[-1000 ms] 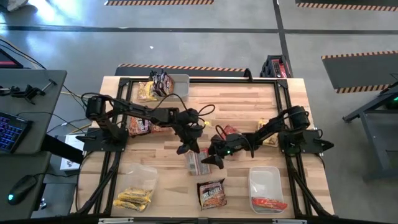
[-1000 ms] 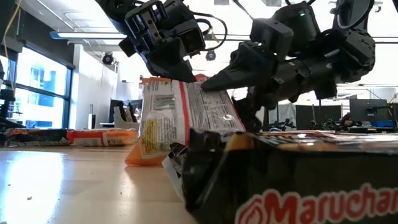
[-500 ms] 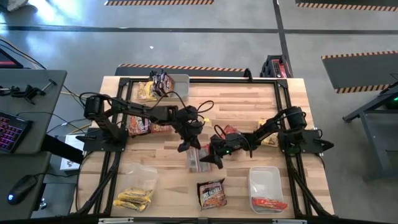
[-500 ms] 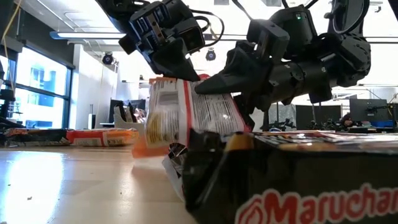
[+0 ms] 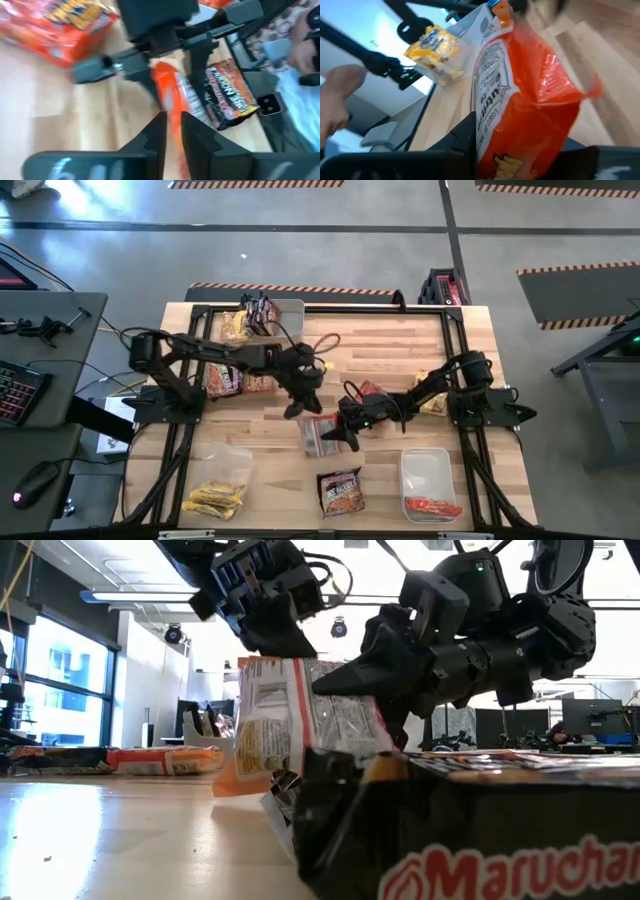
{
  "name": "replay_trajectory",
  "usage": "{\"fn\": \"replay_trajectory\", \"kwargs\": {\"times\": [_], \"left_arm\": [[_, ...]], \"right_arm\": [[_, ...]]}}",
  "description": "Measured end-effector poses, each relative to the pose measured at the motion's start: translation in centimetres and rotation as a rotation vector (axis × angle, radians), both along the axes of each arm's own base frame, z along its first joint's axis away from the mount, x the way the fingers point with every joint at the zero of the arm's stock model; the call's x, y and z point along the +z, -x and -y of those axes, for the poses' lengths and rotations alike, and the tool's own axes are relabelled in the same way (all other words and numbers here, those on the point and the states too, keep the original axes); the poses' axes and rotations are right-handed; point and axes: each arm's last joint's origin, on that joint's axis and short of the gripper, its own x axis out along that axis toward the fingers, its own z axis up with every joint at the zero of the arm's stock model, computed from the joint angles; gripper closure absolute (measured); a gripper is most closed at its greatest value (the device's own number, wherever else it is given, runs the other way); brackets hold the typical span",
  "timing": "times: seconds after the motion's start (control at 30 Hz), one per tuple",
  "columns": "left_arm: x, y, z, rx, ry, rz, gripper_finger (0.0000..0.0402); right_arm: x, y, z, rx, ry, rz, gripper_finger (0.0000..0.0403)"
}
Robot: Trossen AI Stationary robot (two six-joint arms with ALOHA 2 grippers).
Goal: Sort Maruchan noodles
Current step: Put the bottom orange noodle pack into the white bin
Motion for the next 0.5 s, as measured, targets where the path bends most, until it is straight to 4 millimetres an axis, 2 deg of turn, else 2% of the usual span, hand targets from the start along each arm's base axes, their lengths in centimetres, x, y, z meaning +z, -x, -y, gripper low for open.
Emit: {"fn": "replay_trajectory", "kwargs": {"times": [0.17,0.23,0.37,0.5], "left_arm": [[3.6,2.4,-1.6,0.071,-0.108,0.068,0.0317],[4.4,3.7,-1.9,0.103,-0.155,0.105,0.0309],[4.4,5.7,-1.7,0.182,-0.204,0.201,0.0307],[3.2,7.5,-1.0,0.229,-0.170,0.433,0.0318]], "right_arm": [[0.7,-0.1,0.9,0.060,-0.025,0.018,0.0307],[1.3,0.0,1.3,0.088,-0.036,0.014,0.0307],[3.2,0.6,2.1,0.131,-0.034,-0.052,0.0307],[5.9,1.9,2.4,0.147,0.053,-0.197,0.0308]]}}
